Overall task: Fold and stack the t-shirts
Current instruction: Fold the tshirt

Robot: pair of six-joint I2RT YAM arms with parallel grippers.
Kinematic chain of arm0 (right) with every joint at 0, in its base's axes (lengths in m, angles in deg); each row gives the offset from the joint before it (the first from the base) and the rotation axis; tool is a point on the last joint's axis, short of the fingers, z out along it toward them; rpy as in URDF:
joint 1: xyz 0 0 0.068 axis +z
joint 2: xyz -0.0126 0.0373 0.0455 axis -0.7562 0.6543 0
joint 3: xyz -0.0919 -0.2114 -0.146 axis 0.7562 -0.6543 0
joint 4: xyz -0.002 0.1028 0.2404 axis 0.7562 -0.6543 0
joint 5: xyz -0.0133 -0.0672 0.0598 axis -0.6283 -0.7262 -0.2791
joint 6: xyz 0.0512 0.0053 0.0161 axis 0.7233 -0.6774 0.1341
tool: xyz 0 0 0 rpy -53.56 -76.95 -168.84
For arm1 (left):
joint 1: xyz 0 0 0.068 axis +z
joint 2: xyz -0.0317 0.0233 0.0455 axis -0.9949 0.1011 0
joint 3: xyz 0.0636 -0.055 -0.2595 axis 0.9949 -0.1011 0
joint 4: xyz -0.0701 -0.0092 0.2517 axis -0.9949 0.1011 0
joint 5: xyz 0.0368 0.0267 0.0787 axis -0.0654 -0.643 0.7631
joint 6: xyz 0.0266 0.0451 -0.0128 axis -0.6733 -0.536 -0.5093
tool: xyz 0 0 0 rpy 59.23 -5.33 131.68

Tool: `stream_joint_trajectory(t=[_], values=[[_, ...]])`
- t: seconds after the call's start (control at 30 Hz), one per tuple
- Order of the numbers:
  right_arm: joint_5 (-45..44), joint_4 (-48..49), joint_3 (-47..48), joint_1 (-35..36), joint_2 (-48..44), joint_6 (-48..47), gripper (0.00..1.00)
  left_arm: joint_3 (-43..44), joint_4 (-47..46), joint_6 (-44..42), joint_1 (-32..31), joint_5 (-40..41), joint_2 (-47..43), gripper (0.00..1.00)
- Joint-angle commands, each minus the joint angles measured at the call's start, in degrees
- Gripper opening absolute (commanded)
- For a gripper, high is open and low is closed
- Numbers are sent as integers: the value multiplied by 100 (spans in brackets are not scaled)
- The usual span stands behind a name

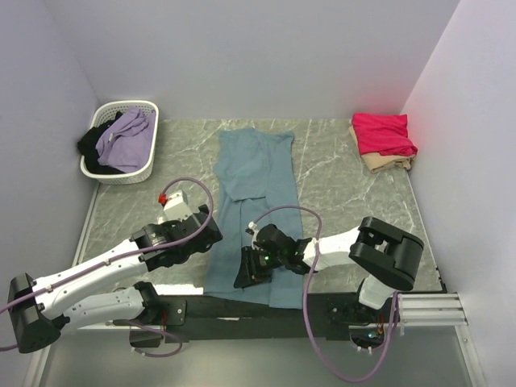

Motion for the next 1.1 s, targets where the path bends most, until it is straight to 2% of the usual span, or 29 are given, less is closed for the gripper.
stream_joint_trajectory(t=[0.0,0.1,0.2,0.37,0.77,0.97,1.07], values=[[-234,-262,260,152,-63,-59,41,10,-23,-43,-26,107,10,99],[-314,-474,321,187,-20,-121,34,-52,-93,-52,-26,90,1,99],[-349,-596,409,231,77,-138,17,-52,-128,-87,-26,37,19,99],[-542,-1009,585,328,-37,-270,1,-52,-120,-87,-27,37,62,99],[-517,-1713,515,881,-1092,-191,0,-140,-260,-157,-26,-33,63,99],[-472,-1959,664,1092,-680,-138,0,-236,-278,-140,-26,-51,10,99],[-542,-2380,813,1154,-398,-138,0,-263,-278,-149,-26,-51,1,99]])
